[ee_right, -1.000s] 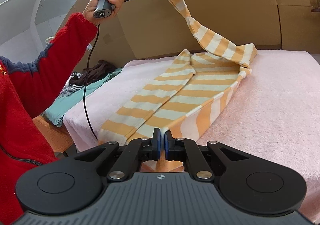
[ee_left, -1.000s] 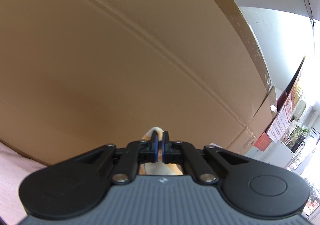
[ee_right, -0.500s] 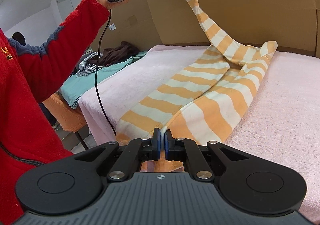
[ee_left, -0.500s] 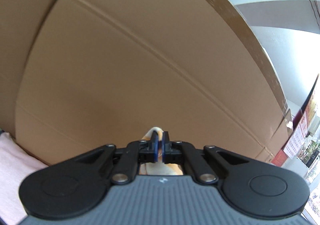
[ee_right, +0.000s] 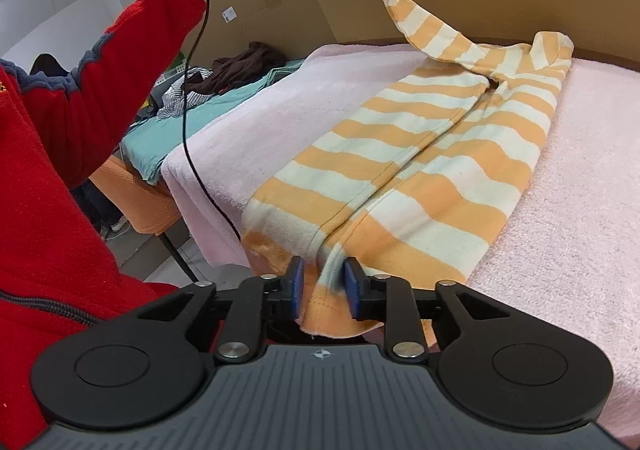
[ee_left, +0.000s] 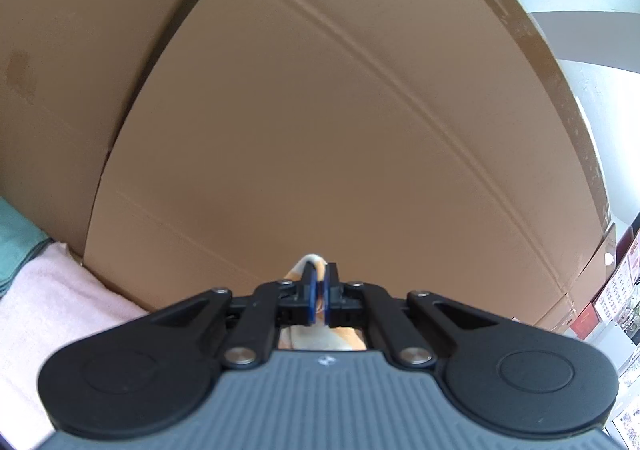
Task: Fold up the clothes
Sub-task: 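Open the right gripper along the folded edge while the left gripper holds the shirt end raised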
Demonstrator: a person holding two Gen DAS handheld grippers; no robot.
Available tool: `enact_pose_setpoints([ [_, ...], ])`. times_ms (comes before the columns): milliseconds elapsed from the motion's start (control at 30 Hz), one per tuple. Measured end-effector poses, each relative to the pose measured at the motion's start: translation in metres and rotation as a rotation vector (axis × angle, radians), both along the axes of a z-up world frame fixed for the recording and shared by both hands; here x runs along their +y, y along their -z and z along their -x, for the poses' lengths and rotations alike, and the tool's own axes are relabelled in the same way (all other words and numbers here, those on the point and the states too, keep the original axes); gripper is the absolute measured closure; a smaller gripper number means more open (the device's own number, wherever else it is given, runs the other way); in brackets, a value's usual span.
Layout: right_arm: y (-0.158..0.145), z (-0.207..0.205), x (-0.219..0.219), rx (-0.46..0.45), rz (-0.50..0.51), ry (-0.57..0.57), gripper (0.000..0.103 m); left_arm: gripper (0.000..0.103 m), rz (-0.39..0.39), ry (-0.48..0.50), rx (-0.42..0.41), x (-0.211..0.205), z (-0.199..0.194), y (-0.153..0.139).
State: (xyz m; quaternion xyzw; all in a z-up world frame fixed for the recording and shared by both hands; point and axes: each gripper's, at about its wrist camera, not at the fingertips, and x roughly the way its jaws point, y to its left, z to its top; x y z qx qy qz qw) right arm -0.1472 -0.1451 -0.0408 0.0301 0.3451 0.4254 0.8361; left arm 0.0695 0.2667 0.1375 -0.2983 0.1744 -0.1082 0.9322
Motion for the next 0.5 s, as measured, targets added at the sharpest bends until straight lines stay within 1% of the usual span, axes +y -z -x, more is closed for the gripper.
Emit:
enact_pose_setpoints([
  [100, -0.006, 0.011, -0.008, 0.002, -0.054, -0.041, 0.071, 0.103, -0.008, 0.0, 0.008, 0.001, 0.002, 0.006],
  [200, -0.013, 0.022, -0.022, -0.02, -0.051, -0.033, 0.07, 0.103, -0.017, 0.006, 0.022, -0.001, 0.004, 0.011],
  [267, -0.016, 0.029, -0.032, -0.026, -0.01, -0.022, 0.07, 0.103, -0.022, 0.012, 0.029, -0.003, 0.005, 0.013],
  [333, -0.016, 0.036, -0.036, -0.036, 0.062, -0.019, 0.07, 0.103, -0.025, 0.019, 0.032, -0.007, 0.008, 0.014],
  [400, -0.018, 0.042, -0.038, -0.099, 0.144, 0.012, 0.07, 0.103, -0.029, 0.027, 0.036, -0.011, 0.01, 0.015],
  [500, -0.017, 0.042, -0.036, -0.241, 0.24, 0.044, 0.07, 0.103, -0.034, 0.038, 0.04, -0.016, 0.014, 0.017],
])
